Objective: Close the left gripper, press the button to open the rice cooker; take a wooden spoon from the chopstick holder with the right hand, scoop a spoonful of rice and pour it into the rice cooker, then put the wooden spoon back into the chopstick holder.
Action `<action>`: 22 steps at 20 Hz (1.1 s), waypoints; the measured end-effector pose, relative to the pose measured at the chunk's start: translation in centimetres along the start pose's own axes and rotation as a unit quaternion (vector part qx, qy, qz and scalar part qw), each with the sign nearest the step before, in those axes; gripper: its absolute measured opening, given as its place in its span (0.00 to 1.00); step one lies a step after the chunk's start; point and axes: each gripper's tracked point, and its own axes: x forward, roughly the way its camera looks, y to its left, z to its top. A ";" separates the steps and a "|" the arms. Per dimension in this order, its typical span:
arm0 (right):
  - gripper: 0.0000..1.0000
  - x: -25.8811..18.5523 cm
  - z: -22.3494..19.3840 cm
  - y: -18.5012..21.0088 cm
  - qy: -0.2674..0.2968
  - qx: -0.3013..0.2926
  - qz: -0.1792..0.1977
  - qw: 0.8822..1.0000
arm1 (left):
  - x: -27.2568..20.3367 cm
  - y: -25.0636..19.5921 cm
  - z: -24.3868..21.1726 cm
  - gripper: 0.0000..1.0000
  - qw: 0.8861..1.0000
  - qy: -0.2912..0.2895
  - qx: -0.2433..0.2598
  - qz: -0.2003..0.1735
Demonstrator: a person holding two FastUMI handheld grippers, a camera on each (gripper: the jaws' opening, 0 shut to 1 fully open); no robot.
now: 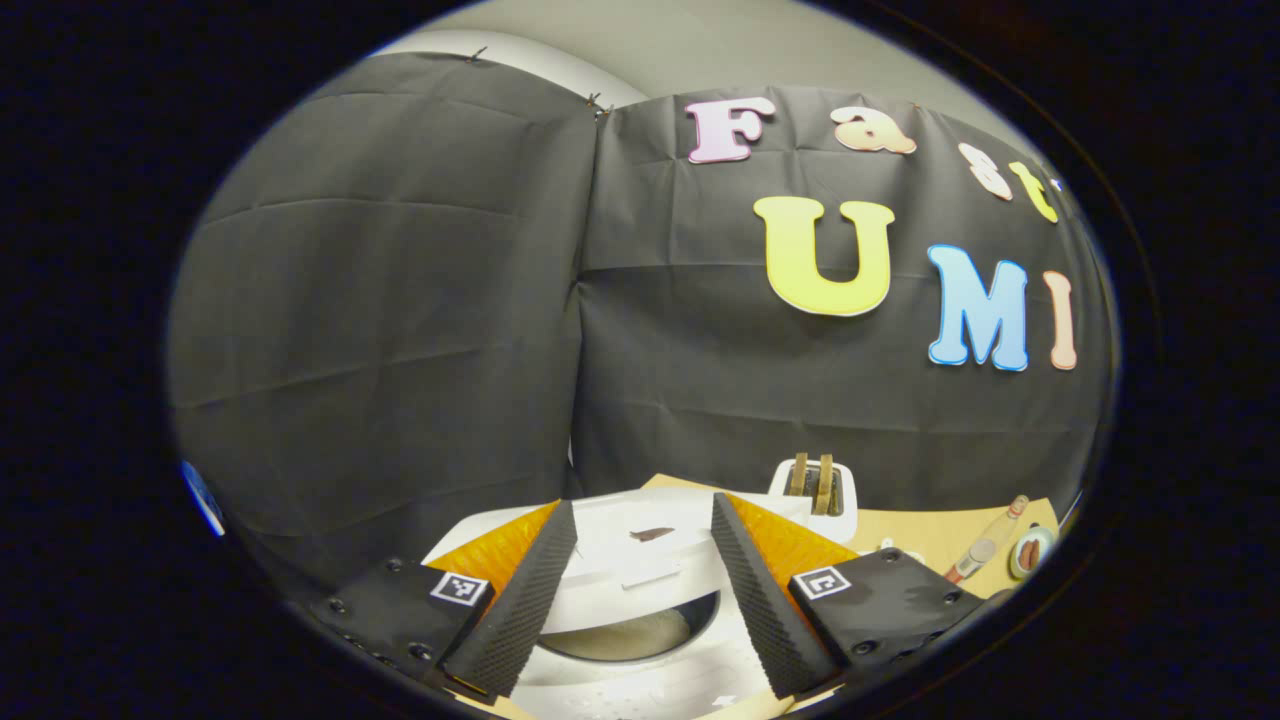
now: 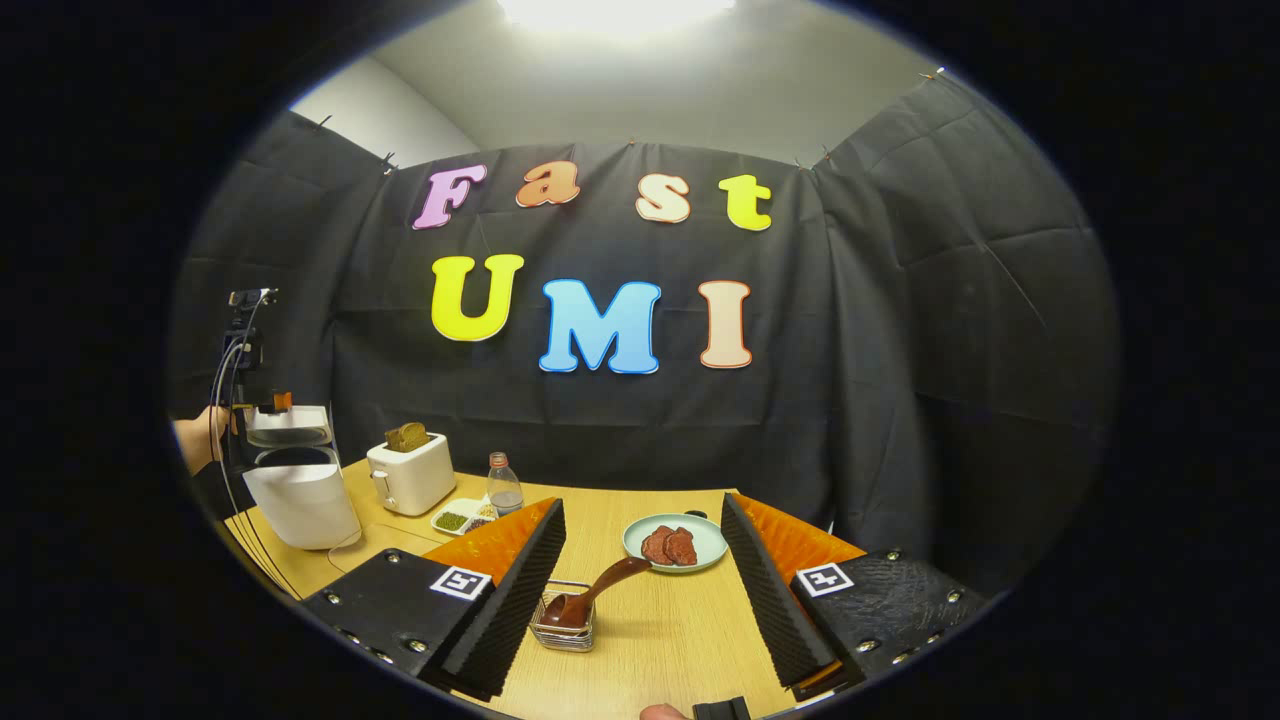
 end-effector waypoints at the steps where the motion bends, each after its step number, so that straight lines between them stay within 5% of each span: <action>1: 0.95 0.0 0.1 0.0 0.000 0.001 0.002 1.000 | -0.1 -0.2 -0.6 0.95 1.000 0.004 -0.002 -0.001; 22: 0.95 1.4 -0.8 2.7 0.016 0.013 0.017 1.000 | 0.2 -1.8 -10.4 0.96 0.994 0.094 0.044 -0.014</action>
